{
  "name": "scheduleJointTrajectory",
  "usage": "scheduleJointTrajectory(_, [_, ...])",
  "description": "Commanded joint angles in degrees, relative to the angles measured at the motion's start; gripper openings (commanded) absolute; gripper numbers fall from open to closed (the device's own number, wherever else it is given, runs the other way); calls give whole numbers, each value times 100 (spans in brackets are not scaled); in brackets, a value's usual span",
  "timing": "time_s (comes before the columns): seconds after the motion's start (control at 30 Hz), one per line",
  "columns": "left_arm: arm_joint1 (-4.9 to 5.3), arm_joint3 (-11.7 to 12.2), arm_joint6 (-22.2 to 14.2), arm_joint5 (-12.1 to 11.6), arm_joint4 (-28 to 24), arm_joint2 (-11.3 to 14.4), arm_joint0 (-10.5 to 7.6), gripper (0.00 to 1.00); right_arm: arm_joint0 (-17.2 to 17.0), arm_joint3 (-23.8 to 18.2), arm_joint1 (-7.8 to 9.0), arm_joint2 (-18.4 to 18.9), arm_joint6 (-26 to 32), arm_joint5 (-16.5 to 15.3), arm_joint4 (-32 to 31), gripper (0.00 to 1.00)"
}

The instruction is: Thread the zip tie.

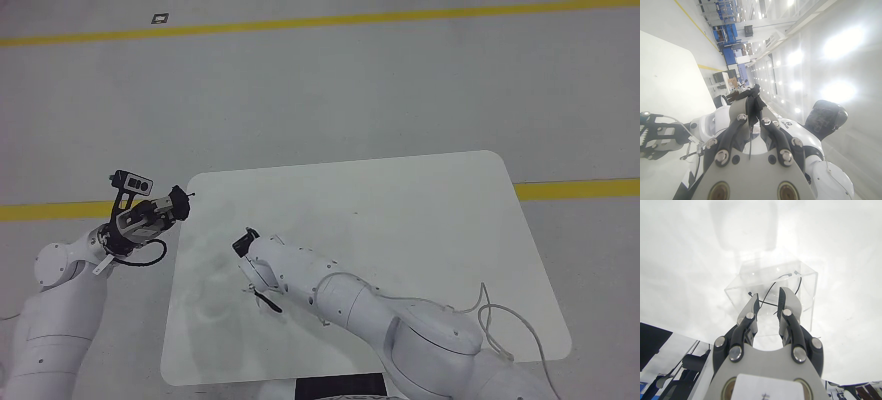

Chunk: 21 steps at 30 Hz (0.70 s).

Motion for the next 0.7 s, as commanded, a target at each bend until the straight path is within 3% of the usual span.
scheduleJointTrajectory(0.0, [0,0,0,0,0,0,0,0,18,25,-4,-20,3,0,17,20])
scheduleJointTrajectory(0.4, [0,0,0,0,0,0,0,0,115,187,-23,-84,-8,0,139,10])
scheduleJointTrajectory(0.67, [0,0,0,0,0,0,0,0,144,181,-28,-84,-43,0,209,11])
